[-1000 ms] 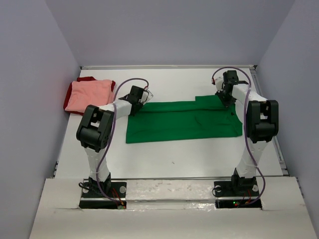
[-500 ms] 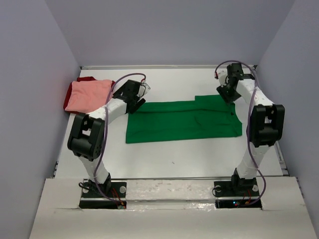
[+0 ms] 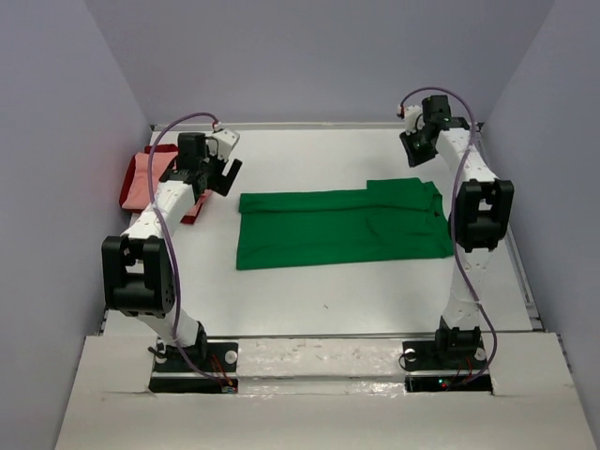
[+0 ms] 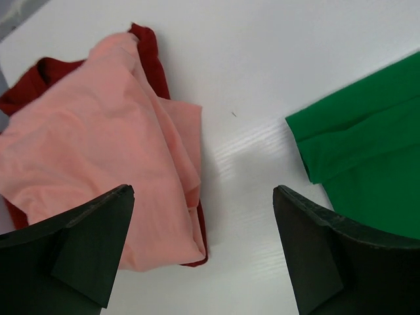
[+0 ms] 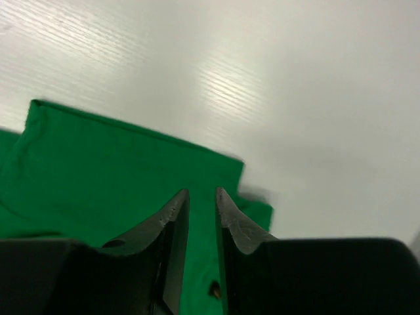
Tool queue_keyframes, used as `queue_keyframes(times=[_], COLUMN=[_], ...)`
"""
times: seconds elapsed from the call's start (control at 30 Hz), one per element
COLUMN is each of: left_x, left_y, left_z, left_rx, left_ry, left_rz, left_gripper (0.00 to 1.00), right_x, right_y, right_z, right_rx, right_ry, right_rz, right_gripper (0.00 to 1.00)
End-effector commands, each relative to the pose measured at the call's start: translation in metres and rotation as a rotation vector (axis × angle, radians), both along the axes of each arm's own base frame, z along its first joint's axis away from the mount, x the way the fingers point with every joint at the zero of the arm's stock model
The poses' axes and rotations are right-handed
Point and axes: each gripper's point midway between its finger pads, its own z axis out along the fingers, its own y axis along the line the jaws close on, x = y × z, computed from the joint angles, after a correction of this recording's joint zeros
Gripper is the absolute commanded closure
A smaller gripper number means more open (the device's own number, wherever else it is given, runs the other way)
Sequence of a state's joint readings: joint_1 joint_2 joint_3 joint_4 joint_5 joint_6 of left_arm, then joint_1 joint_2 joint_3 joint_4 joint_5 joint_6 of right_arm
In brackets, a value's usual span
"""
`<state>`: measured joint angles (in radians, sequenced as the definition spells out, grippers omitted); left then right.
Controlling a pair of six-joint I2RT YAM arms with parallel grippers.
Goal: Fold and stack the t-shirts
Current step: Fold the tshirt
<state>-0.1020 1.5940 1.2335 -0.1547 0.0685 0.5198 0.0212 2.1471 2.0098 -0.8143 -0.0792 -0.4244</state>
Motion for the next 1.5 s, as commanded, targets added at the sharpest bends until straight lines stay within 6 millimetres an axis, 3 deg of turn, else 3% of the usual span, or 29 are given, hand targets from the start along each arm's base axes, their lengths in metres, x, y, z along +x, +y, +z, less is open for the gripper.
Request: queue_keyframes(times=[0.0, 0.03, 0.07, 0.13, 0.3, 0.8, 1.1, 1.13, 1.2, 1.3, 1.47], left_x=[-0.014, -0.015, -0.016, -0.018, -0.019, -0.019, -0.021, -0.022, -0.022, -0.023, -0.023], left_y=[-0.008, -0.007, -0.005, -0.004, 0.003, 0.014, 0.015, 0.015, 0.014, 0.013, 0.011], left_z=[-0.030, -0.033, -0.032, -0.031, -0.028, -0.025, -0.025, -0.025, -0.025, -0.027, -0.025], left_rx=[-0.109, -0.111, -0.110, -0.100, -0.073, -0.048, -0.043, -0.044, -0.046, -0.047, -0.051], left_ry=[0.076, 0.074, 0.069, 0.064, 0.052, 0.037, 0.044, 0.048, 0.050, 0.058, 0.058], left_rz=[-0.030, -0.026, -0.024, -0.027, -0.002, 0.048, 0.044, 0.045, 0.039, 0.033, 0.024], left_gripper=[0.01, 0.01, 0.01, 0.01, 0.01, 0.01, 0.01, 0.01, 0.01, 0.01, 0.01], right_x=[0.003, 0.011, 0.013, 0.021, 0.027, 0.005, 0.001, 0.000, 0.000, -0.001, -0.004], right_y=[0.022, 0.024, 0.024, 0.026, 0.033, 0.053, 0.053, 0.052, 0.051, 0.049, 0.049], right_z=[-0.050, -0.046, -0.064, -0.071, -0.078, -0.090, -0.107, -0.108, -0.110, -0.111, -0.099], right_rx=[0.117, 0.127, 0.129, 0.138, 0.150, 0.137, 0.100, 0.097, 0.092, 0.078, 0.054], right_ry=[0.146, 0.132, 0.163, 0.166, 0.164, 0.224, 0.259, 0.261, 0.265, 0.269, 0.256], right_rz=[0.021, 0.023, 0.019, 0.019, 0.031, 0.092, 0.097, 0.099, 0.101, 0.095, 0.102], right_gripper=[0.72, 0.72, 0.72, 0.71, 0.70, 0.64, 0.64, 0.64, 0.82, 1.00, 1.00])
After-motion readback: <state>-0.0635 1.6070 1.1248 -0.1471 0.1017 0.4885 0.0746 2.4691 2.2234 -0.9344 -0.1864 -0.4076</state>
